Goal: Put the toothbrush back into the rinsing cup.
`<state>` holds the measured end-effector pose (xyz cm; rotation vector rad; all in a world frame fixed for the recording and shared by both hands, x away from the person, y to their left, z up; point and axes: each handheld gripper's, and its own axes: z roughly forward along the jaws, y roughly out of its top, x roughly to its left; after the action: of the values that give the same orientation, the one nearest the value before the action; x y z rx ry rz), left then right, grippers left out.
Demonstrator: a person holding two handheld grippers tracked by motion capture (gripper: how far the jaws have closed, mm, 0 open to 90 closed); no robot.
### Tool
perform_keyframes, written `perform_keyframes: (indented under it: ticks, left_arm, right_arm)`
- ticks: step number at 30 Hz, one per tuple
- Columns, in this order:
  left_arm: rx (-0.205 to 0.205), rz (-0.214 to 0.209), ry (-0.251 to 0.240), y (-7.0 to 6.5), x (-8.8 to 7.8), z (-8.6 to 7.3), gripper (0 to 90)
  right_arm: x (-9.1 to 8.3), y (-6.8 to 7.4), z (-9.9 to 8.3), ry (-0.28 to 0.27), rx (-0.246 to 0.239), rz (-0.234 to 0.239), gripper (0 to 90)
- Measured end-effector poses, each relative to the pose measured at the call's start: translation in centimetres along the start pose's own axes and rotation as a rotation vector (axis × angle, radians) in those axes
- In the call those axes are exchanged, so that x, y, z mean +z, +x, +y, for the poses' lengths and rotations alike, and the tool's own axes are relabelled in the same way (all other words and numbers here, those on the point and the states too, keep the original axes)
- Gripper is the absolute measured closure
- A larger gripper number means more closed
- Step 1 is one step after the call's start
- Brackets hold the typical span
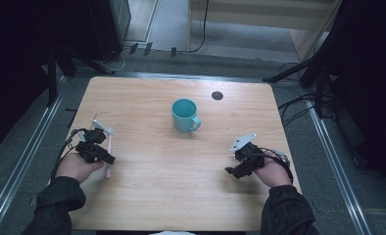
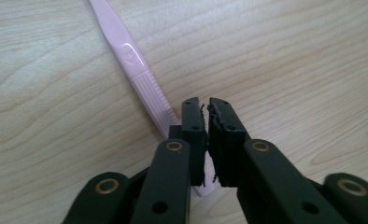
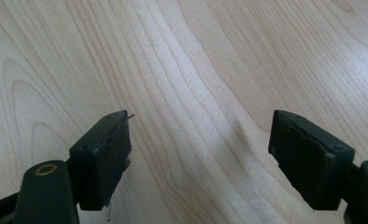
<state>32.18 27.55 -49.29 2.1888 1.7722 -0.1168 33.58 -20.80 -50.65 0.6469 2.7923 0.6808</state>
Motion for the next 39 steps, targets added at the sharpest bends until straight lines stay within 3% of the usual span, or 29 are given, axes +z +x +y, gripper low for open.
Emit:
perform_keyframes:
  ticks: [3,4,5,9,11,13,21,34,39]
  left_arm:
    - [-0.060,0.044,-0.016,0.5,-0.5,0.5,72.3]
    - [-0.060,0.044,-0.016,0.5,-0.5,0.5,70.3]
    - [-0.094,0.052,-0.016,0.8,-0.5,0.7,69.9]
    - [-0.132,0.072,-0.012,1.0,-0.1,1.3,68.0]
    - [-0.138,0.078,-0.010,1.0,0.0,1.5,68.0]
    - [-0.135,0.112,-0.004,0.9,0.5,1.9,67.2]
    - [-0.175,0.105,0.013,1.4,0.8,2.2,67.3]
    - [-0.164,0.127,0.057,1.1,1.7,2.5,67.9]
    - [-0.134,0.147,0.058,0.9,1.8,2.5,71.4]
  right_arm:
    - [0.0,0.0,0.0,0.002,-0.001,0.000,20.8]
    - [0.0,0.0,0.0,0.002,-0.001,0.000,20.8]
    - [0.0,0.0,0.0,0.004,0.001,-0.001,20.8]
    - [0.0,0.1,-0.1,0.007,0.003,-0.001,20.8]
    - [0.0,0.1,-0.1,0.007,0.003,-0.001,20.8]
    - [0.0,0.1,-0.1,0.007,0.005,-0.003,20.8]
    - [-0.1,0.1,-0.4,0.011,0.010,-0.008,20.8]
    - [-0.3,0.2,-0.9,0.010,0.023,-0.014,20.8]
    - [-0.3,0.2,-0.9,0.014,0.020,-0.018,20.8]
